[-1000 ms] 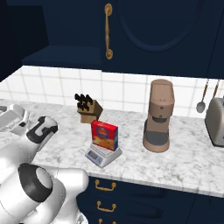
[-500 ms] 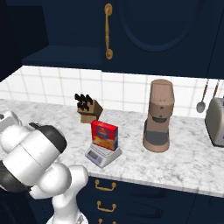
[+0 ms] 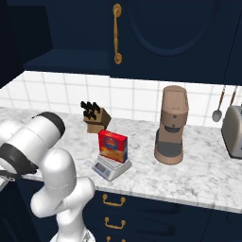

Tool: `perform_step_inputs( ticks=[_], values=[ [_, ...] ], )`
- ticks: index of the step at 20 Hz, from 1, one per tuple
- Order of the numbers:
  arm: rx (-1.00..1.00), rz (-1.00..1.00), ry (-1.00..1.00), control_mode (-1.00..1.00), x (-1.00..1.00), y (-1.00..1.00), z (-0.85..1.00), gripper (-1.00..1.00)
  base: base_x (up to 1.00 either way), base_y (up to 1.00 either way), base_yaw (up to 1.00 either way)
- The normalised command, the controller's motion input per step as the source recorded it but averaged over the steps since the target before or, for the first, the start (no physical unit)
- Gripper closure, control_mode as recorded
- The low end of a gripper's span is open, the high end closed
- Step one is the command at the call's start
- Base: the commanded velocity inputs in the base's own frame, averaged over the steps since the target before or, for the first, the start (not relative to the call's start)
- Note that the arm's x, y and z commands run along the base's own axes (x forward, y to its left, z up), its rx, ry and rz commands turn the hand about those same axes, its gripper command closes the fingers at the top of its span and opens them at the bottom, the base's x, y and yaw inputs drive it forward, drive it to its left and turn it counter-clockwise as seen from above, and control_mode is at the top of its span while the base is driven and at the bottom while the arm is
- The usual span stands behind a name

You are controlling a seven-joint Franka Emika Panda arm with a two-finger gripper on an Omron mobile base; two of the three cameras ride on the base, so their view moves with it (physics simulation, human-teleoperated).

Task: Pick the boxed food and place it on the digital scale for weighing, and close the cabinet.

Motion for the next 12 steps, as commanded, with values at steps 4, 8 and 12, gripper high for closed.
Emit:
perform_step_inputs(
  ticks=[4, 8, 12],
  values=[
    [0.13, 0.0, 0.42, -1.0, -0.16, 0.0, 0.71, -1.0, 0.0, 0.0, 0.0],
    [-0.07, 0.0, 0.8, -1.0, 0.0, 0.0, 0.56, -1.0, 0.0, 0.0, 0.0],
    [0.09, 0.0, 0.92, -1.0, 0.0, -0.58, 0.41, -1.0, 0.0, 0.0, 0.0]
  ],
)
